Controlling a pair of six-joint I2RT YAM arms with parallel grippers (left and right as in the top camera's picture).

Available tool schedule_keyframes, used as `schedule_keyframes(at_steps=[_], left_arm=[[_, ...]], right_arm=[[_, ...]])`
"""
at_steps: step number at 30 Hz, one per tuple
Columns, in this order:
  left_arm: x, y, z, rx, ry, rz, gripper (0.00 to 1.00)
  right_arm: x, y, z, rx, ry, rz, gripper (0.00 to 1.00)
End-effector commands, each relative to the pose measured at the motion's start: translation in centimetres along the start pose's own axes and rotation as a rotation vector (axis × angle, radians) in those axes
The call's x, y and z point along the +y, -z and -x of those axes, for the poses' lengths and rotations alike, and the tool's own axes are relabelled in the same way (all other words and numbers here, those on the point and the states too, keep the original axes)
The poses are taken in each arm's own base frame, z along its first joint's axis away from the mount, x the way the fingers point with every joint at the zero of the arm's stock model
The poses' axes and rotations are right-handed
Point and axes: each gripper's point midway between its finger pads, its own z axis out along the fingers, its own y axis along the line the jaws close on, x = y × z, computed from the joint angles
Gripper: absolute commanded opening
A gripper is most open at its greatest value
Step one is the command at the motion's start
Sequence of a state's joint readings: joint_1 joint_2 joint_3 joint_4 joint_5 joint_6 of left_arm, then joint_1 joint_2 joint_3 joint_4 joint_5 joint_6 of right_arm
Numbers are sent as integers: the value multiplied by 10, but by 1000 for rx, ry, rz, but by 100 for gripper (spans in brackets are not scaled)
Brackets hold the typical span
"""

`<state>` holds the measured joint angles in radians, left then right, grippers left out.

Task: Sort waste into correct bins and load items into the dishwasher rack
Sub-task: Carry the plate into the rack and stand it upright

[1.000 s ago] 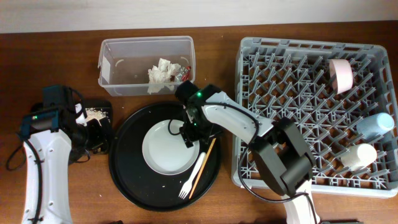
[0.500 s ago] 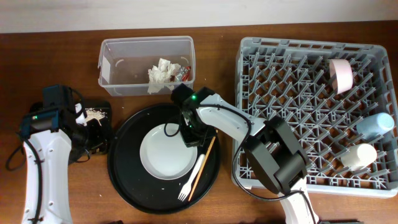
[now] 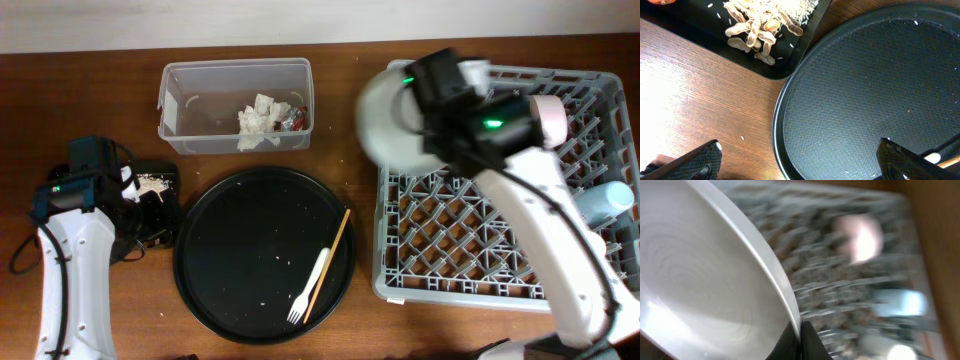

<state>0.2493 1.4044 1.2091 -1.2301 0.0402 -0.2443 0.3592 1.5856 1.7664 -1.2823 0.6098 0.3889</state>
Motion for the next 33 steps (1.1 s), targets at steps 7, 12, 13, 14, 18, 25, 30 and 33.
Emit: schedule_keyframes(at_steps=[7, 12, 13, 14, 18, 25, 30, 33], left_arm=[[0, 5, 5, -31, 17, -4, 99], [0, 5, 5, -30, 17, -5, 99], [0, 5, 5, -30, 17, -5, 99], [0, 5, 5, -31, 17, -4, 99], [0, 5, 5, -31, 17, -4, 99], [0, 5, 5, -33, 17, -5, 99], [0, 5, 5, -33, 17, -5, 99], [0, 5, 6, -35, 17, -5, 99]], right_arm=[[-126, -33, 20, -48, -129, -596, 4], [-122, -76, 7, 61, -103, -617, 4], [-118, -81, 6, 74, -95, -608, 4], [-115, -85, 5, 82, -87, -605, 4], [-101, -106, -8, 152, -51, -581, 4], [-79, -131, -25, 234, -54, -503, 4], [-66, -130, -25, 233, -48, -468, 4], [-41, -124, -26, 223, -14, -412, 5]])
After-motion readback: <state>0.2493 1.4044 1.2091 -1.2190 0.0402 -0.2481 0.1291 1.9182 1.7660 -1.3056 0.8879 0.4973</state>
